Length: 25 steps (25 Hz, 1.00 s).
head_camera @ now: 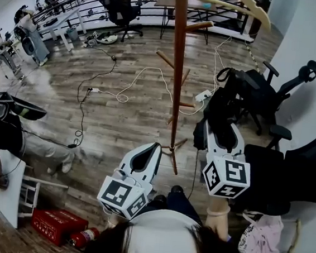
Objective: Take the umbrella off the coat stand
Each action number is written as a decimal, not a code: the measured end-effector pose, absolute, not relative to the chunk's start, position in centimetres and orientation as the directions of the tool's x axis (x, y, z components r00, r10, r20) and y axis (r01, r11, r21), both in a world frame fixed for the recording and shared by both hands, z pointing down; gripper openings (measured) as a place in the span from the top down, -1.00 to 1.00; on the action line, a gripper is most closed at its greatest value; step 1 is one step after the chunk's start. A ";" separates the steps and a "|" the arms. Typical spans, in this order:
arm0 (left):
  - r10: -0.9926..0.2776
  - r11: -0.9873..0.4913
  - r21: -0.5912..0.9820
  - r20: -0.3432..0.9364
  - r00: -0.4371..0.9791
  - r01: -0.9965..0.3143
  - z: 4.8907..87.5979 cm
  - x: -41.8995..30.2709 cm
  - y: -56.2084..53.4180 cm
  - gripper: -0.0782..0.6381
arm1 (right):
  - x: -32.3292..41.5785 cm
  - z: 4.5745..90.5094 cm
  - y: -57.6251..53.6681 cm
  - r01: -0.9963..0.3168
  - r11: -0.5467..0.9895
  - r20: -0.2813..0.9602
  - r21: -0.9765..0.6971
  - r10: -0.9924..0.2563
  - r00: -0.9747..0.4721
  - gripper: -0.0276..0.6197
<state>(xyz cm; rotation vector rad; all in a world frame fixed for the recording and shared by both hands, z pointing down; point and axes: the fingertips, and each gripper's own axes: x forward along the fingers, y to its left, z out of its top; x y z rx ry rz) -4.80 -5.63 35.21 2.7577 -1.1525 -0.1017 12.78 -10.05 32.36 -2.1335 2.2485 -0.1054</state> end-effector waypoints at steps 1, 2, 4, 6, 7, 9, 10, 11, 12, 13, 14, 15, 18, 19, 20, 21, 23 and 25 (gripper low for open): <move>-0.708 -0.697 0.165 -0.003 0.706 -0.698 35.2 -4.8 -5.5 0.76 | 12.7 32.4 -9.8 -0.996 0.050 0.018 -0.077 -0.998 -0.052 0.21; -0.704 -0.701 0.164 -0.003 0.710 -0.695 35.2 -4.8 -5.4 0.76 | 12.6 32.5 -9.6 -0.996 0.049 0.019 -0.076 -0.999 -0.050 0.21; -0.699 -0.706 0.161 -0.002 0.715 -0.689 35.3 -4.7 -5.1 0.76 | 12.5 32.6 -9.2 -0.996 0.047 0.020 -0.074 -0.999 -0.048 0.21; -0.691 -0.714 0.157 -0.001 0.723 -0.682 35.4 -4.8 -4.7 0.76 | 12.3 32.8 -8.7 -0.996 0.045 0.020 -0.073 -0.999 -0.047 0.21; -0.687 -0.718 0.155 -0.003 0.726 -0.679 35.4 -4.8 -4.5 0.76 | 12.2 32.9 -8.5 -0.996 0.044 0.020 -0.072 -0.999 -0.045 0.21; -0.684 -0.722 0.155 -0.007 0.730 -0.675 35.3 -5.0 -4.3 0.76 | 12.0 32.9 -8.1 -0.997 0.042 0.017 -0.071 -0.999 -0.043 0.21; -0.681 -0.724 0.154 -0.008 0.732 -0.672 35.2 -5.0 -4.2 0.76 | 11.9 32.7 -7.9 -0.997 0.041 0.016 -0.072 -0.999 -0.042 0.21; -0.678 -0.728 0.153 -0.008 0.735 -0.669 35.1 -4.9 -4.2 0.76 | 11.9 32.6 -7.8 -0.997 0.041 0.014 -0.072 -0.999 -0.042 0.21; -0.674 -0.731 0.152 -0.008 0.739 -0.666 35.0 -4.9 -4.1 0.76 | 11.8 32.6 -7.7 -0.997 0.041 0.012 -0.071 -0.999 -0.042 0.21; -0.671 -0.734 0.151 -0.008 0.742 -0.662 35.0 -4.8 -4.0 0.76 | 11.7 32.5 -7.5 -0.997 0.040 0.010 -0.070 -0.999 -0.041 0.21; -0.668 -0.737 0.150 -0.008 0.744 -0.659 34.9 -4.8 -3.9 0.76 | 11.6 32.5 -7.4 -0.997 0.040 0.008 -0.069 -0.999 -0.041 0.21; -0.665 -0.739 0.149 -0.008 0.747 -0.656 35.0 -4.8 -3.8 0.76 | 11.5 32.5 -7.3 -0.997 0.040 0.008 -0.068 -0.999 -0.040 0.21; -0.664 -0.741 0.150 -0.011 0.748 -0.655 35.0 -5.0 -3.7 0.76 | 11.1 32.8 -6.9 -0.997 0.036 0.011 -0.069 -0.999 -0.037 0.21; -0.663 -0.741 0.150 -0.011 0.748 -0.655 35.0 -5.0 -3.7 0.76 | 11.1 32.8 -6.8 -0.997 0.034 0.013 -0.069 -0.999 -0.035 0.21; -0.662 -0.742 0.150 -0.011 0.750 -0.653 34.9 -5.1 -3.7 0.76 | 11.0 32.9 -6.8 -0.997 0.032 0.015 -0.069 -0.999 -0.033 0.21; -0.659 -0.745 0.149 -0.010 0.752 -0.650 34.9 -5.1 -3.7 0.76 | 11.0 32.9 -6.7 -0.997 0.031 0.016 -0.069 -0.999 -0.032 0.21; -0.654 -0.749 0.147 -0.009 0.757 -0.646 34.8 -5.0 -3.7 0.76 | 10.9 32.9 -6.5 -0.997 0.030 0.018 -0.069 -0.999 -0.031 0.21; -0.653 -0.750 0.149 -0.009 0.757 -0.645 34.8 -5.0 -3.6 0.76 | 10.9 32.9 -6.4 -0.997 0.032 0.019 -0.067 -0.999 -0.033 0.21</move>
